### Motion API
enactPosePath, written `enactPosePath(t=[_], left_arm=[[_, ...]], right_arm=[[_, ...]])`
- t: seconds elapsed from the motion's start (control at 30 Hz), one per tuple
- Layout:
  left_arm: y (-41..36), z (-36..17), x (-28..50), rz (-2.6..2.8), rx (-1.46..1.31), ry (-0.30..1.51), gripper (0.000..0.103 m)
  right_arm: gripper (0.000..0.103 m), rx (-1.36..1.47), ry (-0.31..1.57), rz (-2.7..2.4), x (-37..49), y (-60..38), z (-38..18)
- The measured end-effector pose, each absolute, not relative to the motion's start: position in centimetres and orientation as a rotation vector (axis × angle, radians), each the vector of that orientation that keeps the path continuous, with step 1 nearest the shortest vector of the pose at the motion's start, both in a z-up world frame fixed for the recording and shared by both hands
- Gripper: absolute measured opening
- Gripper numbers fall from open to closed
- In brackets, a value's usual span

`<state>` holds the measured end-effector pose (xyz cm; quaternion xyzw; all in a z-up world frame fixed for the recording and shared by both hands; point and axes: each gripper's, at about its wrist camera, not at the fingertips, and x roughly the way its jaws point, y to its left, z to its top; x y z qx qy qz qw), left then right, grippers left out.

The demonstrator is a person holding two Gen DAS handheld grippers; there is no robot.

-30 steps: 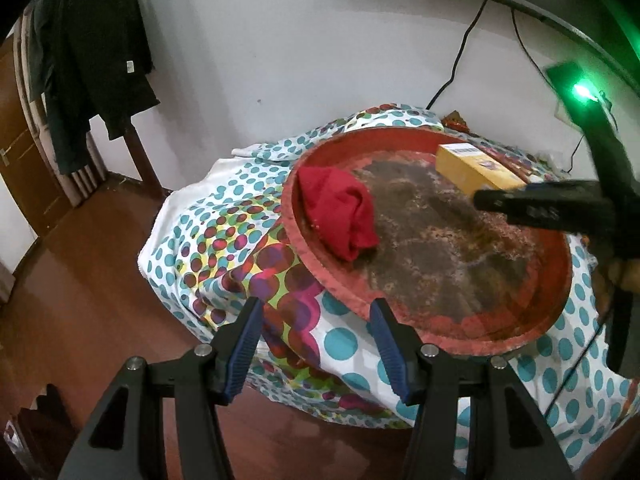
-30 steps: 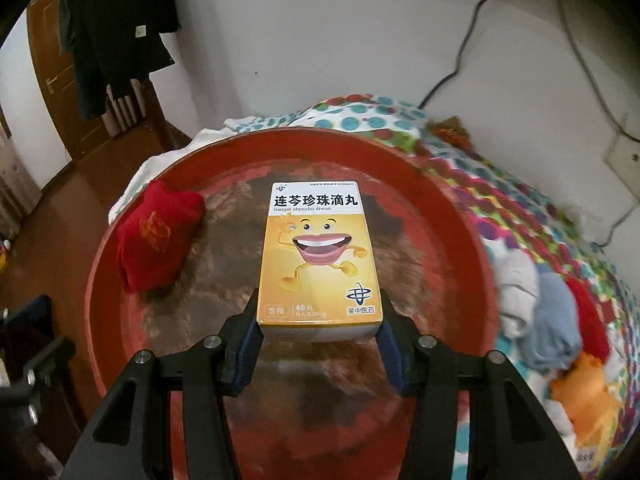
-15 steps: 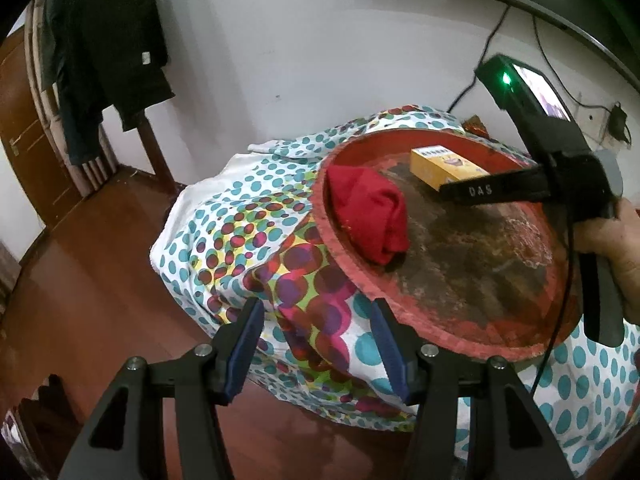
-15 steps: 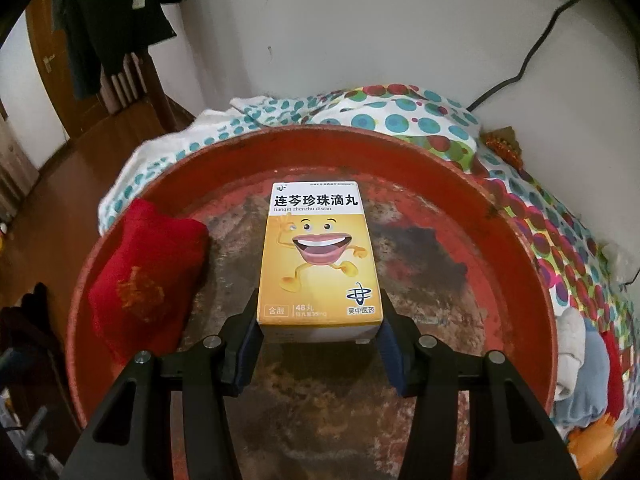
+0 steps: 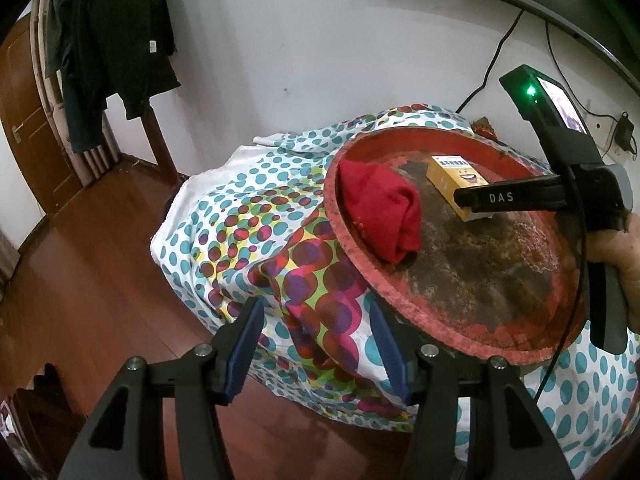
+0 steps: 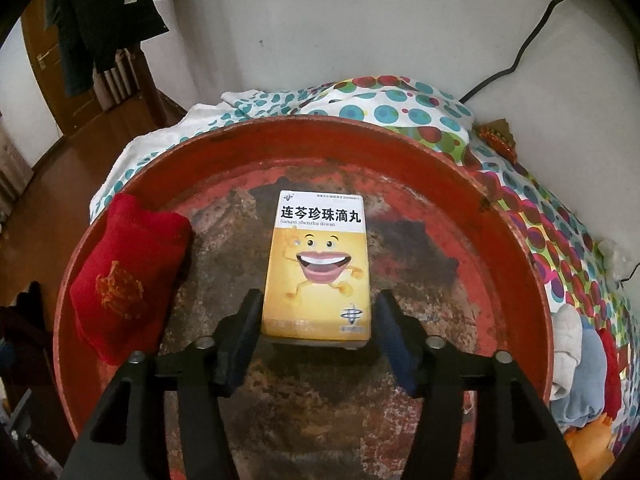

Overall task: Organize objects
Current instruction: 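Carry the printed yellow box onto the red tray and release it with the right tool, then grasp the tall yellow QR-code box on the table with the right tool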

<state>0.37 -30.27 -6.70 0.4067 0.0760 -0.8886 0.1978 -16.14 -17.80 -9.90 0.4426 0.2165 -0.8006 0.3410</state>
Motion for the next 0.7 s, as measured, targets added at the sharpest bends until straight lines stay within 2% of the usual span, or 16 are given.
enactPosePath(t=[0.3, 0.7], left_arm=[[-29.5, -6.6, 0.3, -2.499, 1.132, 0.180, 0.056], [-25.7, -6.3, 0.0, -2.564, 1.137, 0.050, 0.056]], right_arm=[[0.064, 1.081, 0.509, -2.114, -13.5, -13.3, -7.4], [0.065, 1.028, 0.355, -2.307, -11.0, 1.1, -3.7]])
